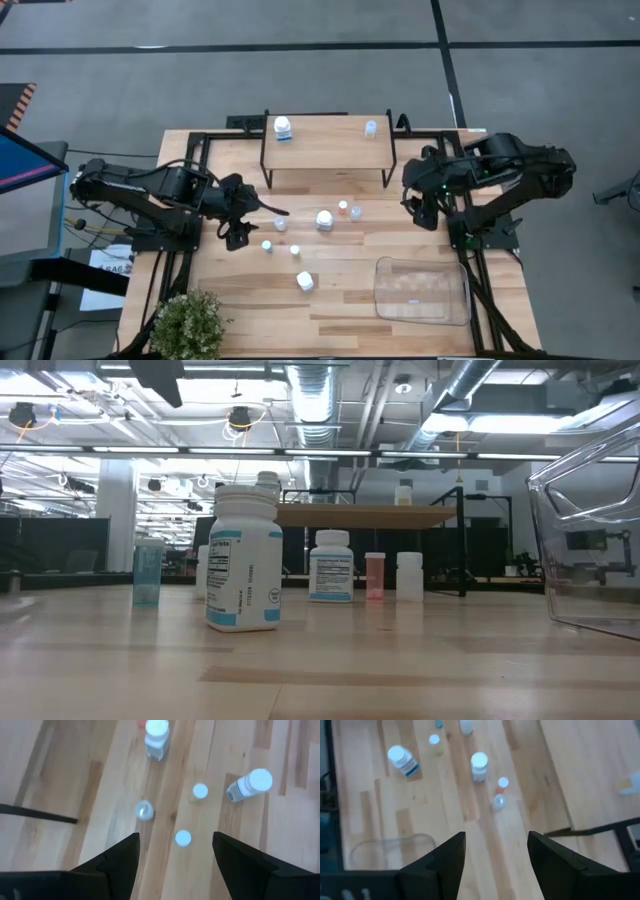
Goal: Pick and place medicine bottles onto shelf by color
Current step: Put the right transparent pill bottle on the shelf aligned with the other transparent pill bottle
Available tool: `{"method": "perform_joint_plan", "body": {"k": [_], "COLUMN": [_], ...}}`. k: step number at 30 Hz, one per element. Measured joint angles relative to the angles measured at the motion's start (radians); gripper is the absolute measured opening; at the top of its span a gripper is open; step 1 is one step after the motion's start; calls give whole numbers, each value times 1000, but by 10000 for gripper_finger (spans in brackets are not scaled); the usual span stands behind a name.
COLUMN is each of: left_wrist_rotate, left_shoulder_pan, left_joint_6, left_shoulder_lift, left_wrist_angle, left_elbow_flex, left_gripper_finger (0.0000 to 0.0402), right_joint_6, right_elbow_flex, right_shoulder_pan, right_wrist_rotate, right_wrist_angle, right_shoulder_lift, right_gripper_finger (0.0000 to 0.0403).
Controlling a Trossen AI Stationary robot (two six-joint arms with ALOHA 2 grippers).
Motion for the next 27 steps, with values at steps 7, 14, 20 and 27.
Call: {"method": "perform_joint_plan", "body": {"k": [7, 14, 20, 27], "left_wrist_rotate": [-38, -40, -46, -46], "left_shoulder_pan": [-35, -40, -40, -40], "left_joint_6": [-17, -42, -75, -84], "left_shoulder_lift": [2, 2, 2, 3], "left_wrist_angle": [61, 69, 69, 69], "left_elbow_flex": [0, 0, 0, 0], "left_gripper_finger": [235, 235, 235, 235], "right_joint_6": [61, 173, 157, 90], "right_elbow_flex": [-362, -582, -602, -602], "right_shoulder_pan": [35, 27, 25, -13], "right_wrist_rotate": [25, 24, 23, 16], "right_wrist_angle": [267, 480, 503, 544], "right_shoulder_lift": [-197, -269, -187, -51], "right_gripper_finger": [203, 188, 215, 273]}}
